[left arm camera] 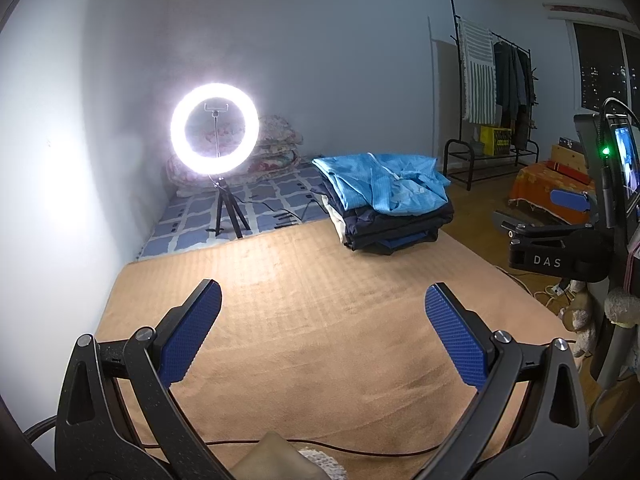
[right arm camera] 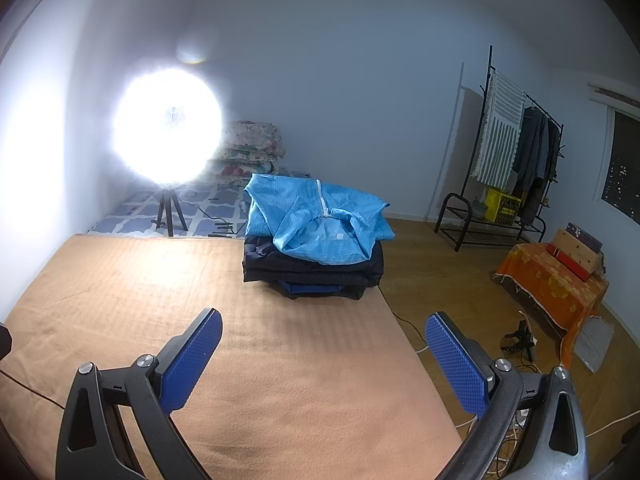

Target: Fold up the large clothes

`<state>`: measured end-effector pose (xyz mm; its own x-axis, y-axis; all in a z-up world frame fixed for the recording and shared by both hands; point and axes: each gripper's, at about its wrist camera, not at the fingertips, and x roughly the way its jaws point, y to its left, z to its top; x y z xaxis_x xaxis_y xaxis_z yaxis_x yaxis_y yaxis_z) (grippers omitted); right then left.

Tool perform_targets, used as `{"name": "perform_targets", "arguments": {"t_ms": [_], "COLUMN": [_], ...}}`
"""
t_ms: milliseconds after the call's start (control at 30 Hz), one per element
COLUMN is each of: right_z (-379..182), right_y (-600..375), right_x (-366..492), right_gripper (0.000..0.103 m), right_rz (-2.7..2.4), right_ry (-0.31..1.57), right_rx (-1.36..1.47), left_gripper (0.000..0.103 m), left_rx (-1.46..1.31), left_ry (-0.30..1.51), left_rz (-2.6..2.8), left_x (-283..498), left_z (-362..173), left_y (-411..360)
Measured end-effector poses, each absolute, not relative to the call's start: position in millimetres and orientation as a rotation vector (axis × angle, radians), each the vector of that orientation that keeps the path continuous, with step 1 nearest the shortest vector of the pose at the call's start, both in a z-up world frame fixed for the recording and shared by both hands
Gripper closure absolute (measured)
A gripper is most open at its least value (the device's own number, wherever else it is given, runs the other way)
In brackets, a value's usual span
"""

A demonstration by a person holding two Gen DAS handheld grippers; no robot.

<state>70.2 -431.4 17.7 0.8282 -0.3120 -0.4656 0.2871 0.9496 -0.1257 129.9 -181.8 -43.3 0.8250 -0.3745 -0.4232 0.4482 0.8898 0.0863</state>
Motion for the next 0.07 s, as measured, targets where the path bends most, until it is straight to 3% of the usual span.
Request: {"name": "perform_targets", "arguments": {"t_ms": [67], "right_z": [16.7], "right_y": [-431.9], "right_x": [69.7], "right_gripper": [0.0], "right_rz": [-0.316], "right_ry": [0.503], "right_rx": [-0.047], "left_gripper": [0.0], "left_rx": [0.184], "left_ry": [0.399], "left_rz": [-0.429], "left_x": [129.4], "left_z": [-41.8], "left_y": [-181.4]}}
